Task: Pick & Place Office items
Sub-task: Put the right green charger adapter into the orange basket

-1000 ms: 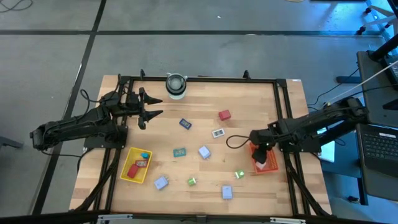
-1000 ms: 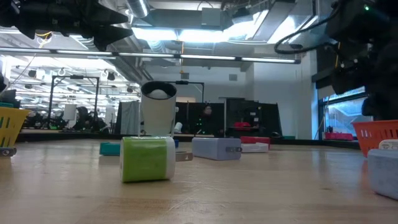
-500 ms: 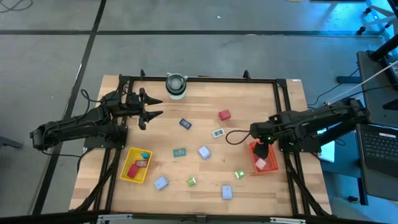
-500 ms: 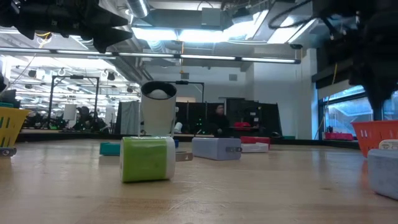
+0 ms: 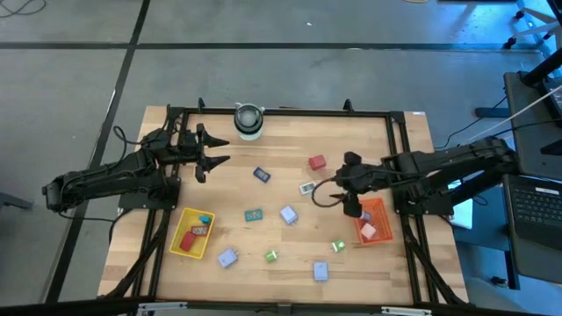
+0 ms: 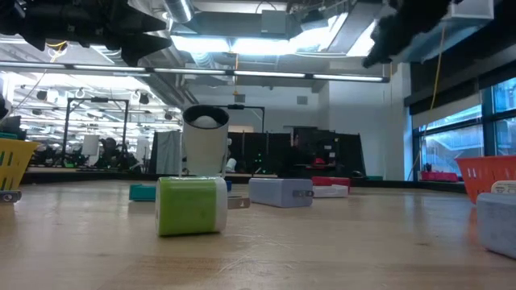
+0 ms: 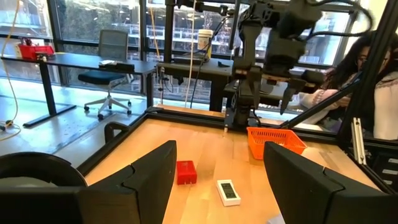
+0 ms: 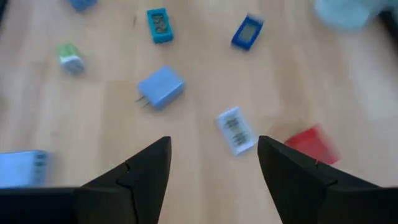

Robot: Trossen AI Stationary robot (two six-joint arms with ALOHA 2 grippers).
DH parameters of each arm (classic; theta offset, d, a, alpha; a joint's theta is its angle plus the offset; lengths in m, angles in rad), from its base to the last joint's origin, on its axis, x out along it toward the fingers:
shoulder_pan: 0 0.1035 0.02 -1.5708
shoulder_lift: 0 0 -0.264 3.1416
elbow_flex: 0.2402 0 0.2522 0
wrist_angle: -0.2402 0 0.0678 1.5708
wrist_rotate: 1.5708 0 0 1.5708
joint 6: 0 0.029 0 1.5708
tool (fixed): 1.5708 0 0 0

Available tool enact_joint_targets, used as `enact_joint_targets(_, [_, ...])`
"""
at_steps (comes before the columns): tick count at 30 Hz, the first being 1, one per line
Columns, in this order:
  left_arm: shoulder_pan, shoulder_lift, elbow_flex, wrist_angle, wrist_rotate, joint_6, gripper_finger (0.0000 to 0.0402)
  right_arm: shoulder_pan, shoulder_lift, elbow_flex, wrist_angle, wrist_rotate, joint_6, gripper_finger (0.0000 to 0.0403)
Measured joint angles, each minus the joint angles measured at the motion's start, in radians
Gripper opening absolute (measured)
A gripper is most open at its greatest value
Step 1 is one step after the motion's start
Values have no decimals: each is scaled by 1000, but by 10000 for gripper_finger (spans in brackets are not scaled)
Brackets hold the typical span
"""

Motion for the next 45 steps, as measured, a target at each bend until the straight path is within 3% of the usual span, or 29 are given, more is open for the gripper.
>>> enact_joint_targets(2, [0, 0, 0, 0, 0, -15, 237, 14, 37, 35, -12, 14, -55, 240])
enact_joint_targets(9, [0, 0, 0, -1, 0, -41, 237, 59, 156, 93, -107, -96, -83, 240])
enact_joint_targets(20, [0, 0, 0, -1, 0, -43, 237, 136, 233, 97, -141, -271, 199, 263])
enact_joint_targets(26, [0, 0, 0, -2, 0, -44, 237, 169, 274, 97, -116, -293, 200, 287])
enact_joint_targets(45, [0, 0, 0, -10, 3, -33, 237, 274, 447, 96, -111, -317, 122, 279])
